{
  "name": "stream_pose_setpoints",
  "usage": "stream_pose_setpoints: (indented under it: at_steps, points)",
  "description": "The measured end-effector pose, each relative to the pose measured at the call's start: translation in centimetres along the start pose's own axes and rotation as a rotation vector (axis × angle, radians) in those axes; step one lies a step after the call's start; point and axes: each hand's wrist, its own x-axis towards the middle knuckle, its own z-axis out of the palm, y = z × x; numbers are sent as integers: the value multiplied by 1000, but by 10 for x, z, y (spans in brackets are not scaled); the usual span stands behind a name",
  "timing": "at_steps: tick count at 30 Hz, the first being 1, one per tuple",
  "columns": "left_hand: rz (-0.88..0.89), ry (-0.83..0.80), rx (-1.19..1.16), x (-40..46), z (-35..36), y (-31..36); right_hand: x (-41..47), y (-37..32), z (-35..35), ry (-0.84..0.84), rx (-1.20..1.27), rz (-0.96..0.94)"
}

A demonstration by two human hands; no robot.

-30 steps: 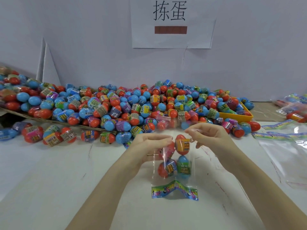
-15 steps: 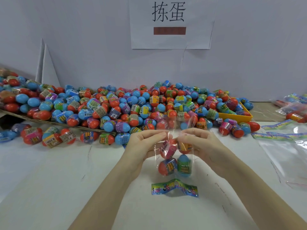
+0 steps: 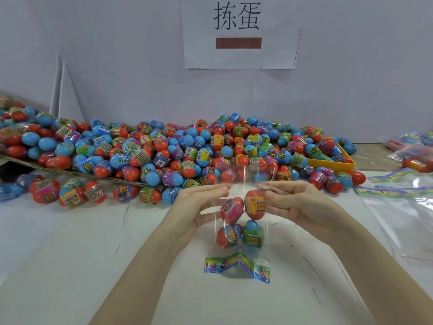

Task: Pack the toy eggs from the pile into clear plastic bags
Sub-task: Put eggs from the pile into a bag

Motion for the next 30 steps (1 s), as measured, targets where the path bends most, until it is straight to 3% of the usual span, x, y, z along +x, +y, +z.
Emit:
stream_pose_setpoints:
  at_steps: [22, 30]
  points:
    - [71, 42, 86, -1, -6, 3, 1, 2, 6, 127, -80, -49]
    - [101, 21, 200, -1, -16, 5, 0, 2, 6, 94, -106, -102]
